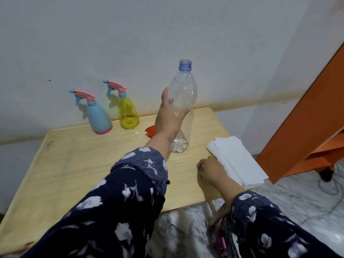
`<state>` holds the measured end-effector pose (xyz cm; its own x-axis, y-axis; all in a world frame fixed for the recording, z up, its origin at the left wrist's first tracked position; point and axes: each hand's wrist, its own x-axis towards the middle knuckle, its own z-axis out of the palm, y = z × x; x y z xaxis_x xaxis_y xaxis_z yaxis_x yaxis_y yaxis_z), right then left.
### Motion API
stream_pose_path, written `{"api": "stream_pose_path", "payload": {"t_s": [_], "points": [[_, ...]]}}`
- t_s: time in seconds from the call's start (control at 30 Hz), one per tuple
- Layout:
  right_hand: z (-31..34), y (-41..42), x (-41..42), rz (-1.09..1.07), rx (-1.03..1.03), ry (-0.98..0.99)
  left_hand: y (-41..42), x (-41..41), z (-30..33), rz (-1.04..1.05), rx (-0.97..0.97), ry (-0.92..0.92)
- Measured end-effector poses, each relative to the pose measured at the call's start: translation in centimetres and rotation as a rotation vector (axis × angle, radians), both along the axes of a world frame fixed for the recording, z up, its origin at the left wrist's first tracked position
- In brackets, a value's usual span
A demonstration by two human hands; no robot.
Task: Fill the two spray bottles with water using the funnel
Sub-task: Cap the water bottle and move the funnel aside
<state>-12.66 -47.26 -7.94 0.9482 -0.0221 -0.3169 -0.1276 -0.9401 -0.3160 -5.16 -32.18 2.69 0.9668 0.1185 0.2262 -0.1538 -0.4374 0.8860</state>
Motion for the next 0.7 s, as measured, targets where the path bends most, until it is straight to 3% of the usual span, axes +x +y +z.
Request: {"api": "stream_pose_path", "payload": {"t_s": [0.2,0.53,0.7], "points": [[4.3,-1.0,2.3,-0.044,0.136,-0.128,-0.1,-0.2,-0.1,0.073,0.074,-0.038],[22.3,1.0,7.1,-0.029,0.328,-0.700,-0.1,-0.7,0.5,0.063,0.116,-0.020],[26.5,3.2,8.3,0.147,0.280,-0.677,0.0,-0.6,1.0,0.036,0.086,0.020]]}}
